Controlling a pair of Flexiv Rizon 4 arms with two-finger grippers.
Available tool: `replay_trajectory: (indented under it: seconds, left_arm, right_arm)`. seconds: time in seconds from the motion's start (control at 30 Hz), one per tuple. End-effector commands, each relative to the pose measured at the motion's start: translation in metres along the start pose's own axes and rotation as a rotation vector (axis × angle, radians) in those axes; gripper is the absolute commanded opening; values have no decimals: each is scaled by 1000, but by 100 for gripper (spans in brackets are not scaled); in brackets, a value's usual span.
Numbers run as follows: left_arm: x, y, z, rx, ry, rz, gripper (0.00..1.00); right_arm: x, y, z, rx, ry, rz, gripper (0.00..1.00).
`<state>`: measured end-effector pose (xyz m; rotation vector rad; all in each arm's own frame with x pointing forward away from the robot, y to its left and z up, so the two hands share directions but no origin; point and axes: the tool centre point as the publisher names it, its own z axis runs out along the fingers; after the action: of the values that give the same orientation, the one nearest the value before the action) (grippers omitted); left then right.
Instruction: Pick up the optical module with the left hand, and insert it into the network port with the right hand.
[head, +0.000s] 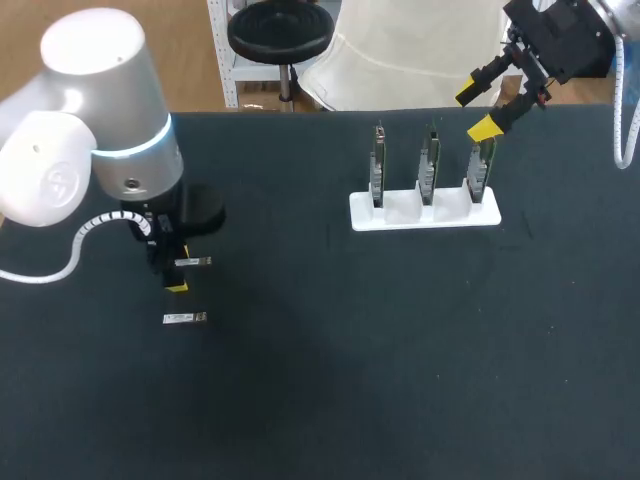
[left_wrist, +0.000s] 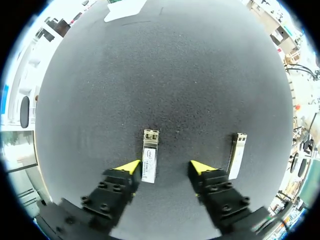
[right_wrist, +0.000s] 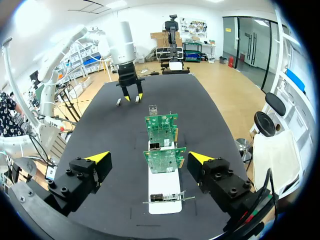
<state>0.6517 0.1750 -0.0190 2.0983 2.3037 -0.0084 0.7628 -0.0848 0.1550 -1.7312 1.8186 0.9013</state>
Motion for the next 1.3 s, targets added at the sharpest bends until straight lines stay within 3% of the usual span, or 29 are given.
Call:
replay_trajectory:
  seconds: [0.03, 0.5, 0.8, 1.03, 1.3]
  left_arm:
    - [-2, 2, 2, 0, 4, 1, 0]
    - [-10, 3, -1, -16, 4, -3, 0]
    - [-17, 17, -18, -71, -85, -110, 0]
    - [-31, 49, -59, -159, -293, -255, 0]
    - [-77, 89, -121, -275, -550, -313, 0]
  right_arm:
    - [0, -1, 0, -1, -1, 0, 100]
    - [0, -1, 0, -1, -1, 0, 100]
    - [0, -1, 0, -1, -1, 0, 100]
    - [0, -1, 0, -1, -1, 0, 100]
    - [0, -1, 0, -1, -1, 0, 100]
